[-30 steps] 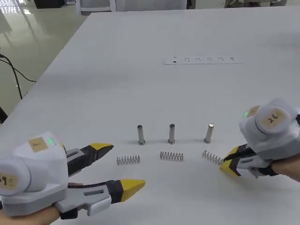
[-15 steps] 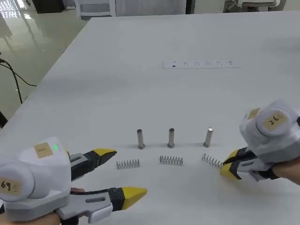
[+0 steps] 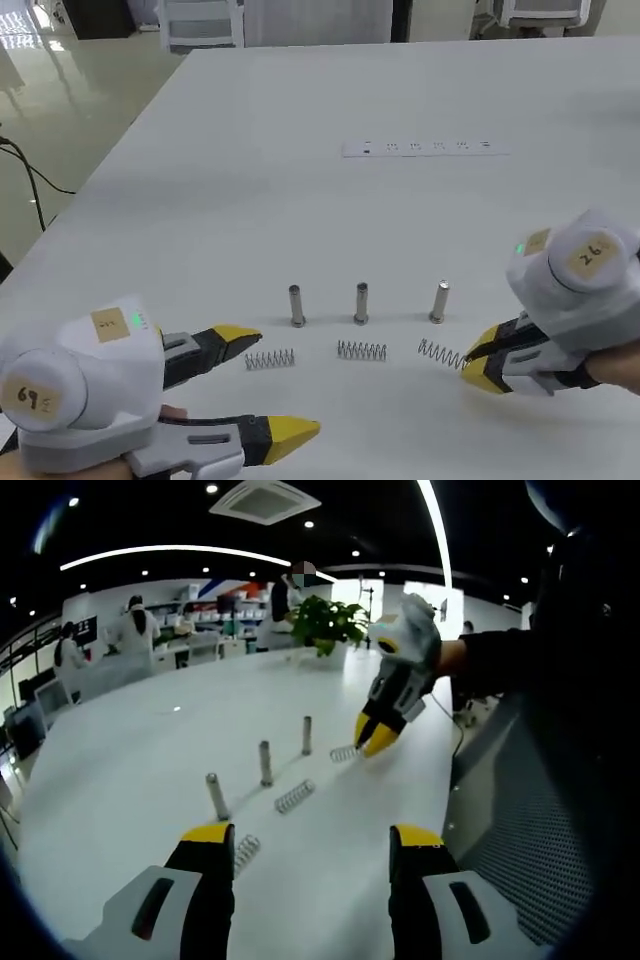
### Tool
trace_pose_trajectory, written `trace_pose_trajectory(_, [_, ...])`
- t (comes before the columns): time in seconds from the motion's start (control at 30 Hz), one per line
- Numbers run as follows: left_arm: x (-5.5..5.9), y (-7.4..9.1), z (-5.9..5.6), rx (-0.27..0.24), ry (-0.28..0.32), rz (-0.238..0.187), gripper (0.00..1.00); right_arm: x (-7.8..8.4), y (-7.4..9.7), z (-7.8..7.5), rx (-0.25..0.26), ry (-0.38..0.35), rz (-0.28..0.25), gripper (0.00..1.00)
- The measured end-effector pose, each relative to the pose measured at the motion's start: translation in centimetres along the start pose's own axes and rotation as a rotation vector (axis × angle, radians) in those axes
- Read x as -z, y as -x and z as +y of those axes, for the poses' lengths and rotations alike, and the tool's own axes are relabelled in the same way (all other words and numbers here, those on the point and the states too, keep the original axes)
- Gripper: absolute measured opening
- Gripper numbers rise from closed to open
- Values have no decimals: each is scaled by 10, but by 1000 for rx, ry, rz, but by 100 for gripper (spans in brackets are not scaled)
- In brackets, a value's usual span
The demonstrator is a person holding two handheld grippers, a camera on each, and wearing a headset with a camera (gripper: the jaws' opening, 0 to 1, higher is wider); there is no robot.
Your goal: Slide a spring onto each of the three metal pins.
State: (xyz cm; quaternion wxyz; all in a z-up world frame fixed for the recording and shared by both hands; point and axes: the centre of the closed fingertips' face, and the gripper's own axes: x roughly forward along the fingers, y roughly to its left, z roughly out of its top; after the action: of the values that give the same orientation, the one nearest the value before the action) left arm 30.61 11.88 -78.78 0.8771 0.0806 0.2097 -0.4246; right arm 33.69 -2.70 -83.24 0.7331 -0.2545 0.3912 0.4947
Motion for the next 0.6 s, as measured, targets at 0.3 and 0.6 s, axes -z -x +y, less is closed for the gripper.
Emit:
trace_pose_trajectory(0.3, [-8, -6, -3, 39, -28, -5, 57, -14, 10, 13, -31, 70, -1, 7])
trace_pose_trajectory(0.6, [-12, -13, -10, 80, -59, -8, 54, -25, 12, 24, -61, 128, 2, 7])
